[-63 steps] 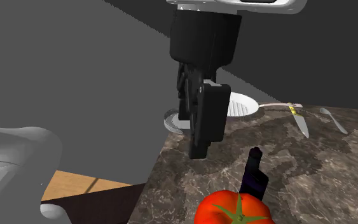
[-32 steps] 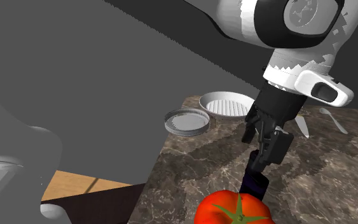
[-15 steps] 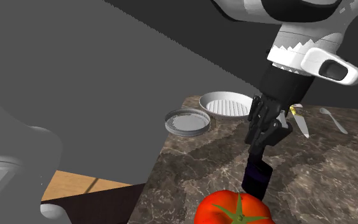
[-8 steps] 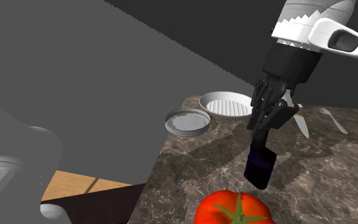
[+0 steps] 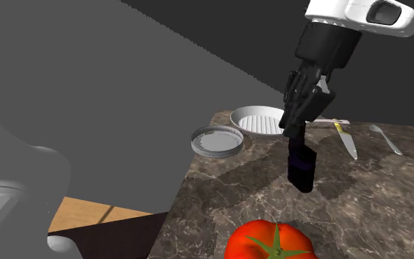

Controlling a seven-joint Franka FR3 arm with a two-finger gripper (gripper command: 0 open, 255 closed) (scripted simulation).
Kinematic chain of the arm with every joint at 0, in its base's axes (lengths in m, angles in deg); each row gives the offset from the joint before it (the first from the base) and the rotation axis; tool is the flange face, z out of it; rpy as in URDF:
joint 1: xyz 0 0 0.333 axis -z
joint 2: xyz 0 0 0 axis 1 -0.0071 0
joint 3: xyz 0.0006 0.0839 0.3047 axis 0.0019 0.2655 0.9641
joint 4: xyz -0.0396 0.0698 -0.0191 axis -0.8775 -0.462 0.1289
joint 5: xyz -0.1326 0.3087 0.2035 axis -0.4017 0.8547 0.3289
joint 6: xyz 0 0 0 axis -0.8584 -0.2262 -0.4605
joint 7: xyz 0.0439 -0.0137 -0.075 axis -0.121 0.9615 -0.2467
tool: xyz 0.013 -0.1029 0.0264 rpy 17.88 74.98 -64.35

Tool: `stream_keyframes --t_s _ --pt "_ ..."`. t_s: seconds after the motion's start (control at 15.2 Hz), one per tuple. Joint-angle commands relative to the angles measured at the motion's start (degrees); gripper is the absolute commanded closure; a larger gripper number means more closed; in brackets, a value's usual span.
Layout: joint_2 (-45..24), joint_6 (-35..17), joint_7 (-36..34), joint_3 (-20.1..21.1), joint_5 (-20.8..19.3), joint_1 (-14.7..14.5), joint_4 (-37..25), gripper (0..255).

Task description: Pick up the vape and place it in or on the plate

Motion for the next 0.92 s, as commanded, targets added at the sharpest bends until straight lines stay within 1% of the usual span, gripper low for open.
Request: stream_keyframes --t_s 0.0,0.46,0.86 --pt "0.23 0.65 -2.49 1.41 0.78 -1.07 -0.57 255" --pt "-0.48 1.85 -12.22 7.05 3.61 -5.20 -3.34 255" --pt "-3.47 2.76 -20.92 11.92 5.24 -8.77 -8.24 255"
